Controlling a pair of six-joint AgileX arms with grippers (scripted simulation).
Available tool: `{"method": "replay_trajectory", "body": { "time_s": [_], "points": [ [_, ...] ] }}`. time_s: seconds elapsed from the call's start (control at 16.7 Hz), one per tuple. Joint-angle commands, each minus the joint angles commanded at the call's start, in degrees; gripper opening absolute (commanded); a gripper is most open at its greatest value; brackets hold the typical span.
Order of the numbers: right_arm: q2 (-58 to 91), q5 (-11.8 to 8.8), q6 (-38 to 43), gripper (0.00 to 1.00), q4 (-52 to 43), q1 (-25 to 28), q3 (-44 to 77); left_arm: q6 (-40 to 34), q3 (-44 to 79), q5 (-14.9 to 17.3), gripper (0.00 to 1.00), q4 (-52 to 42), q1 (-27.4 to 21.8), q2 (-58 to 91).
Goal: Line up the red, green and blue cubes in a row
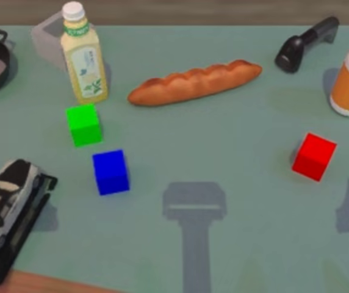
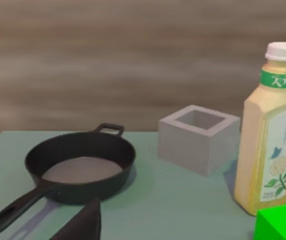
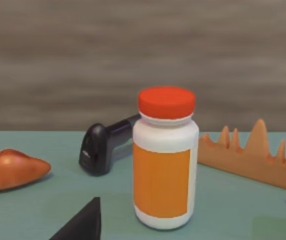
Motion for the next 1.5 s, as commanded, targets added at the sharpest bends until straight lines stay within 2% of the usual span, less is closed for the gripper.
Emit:
{"method": "replay_trajectory", "body": {
  "time_s": [0.24,0.54,1.26,1.5],
  "points": [
    [1.8,0.1,-0.9,1.00,-1.1,0.2,1.7,0.0,0.0,0.0,1.00,0.0,0.0,0.0],
    [16.9,0.1,-7.5,1.00,-10.6,2.4,16.0,0.0,0.0,0.0,1.00,0.0,0.0,0.0],
    [89.8,-0.1,-32.9,1.00,-49.6,10.9,69.9,0.0,0.0,0.0,1.00,0.0,0.0,0.0],
    [108.3,0.0,-39.7,1.00,-59.6,13.0,84.5,0.0,0.0,0.0,1.00,0.0,0.0,0.0]
  ]
}}
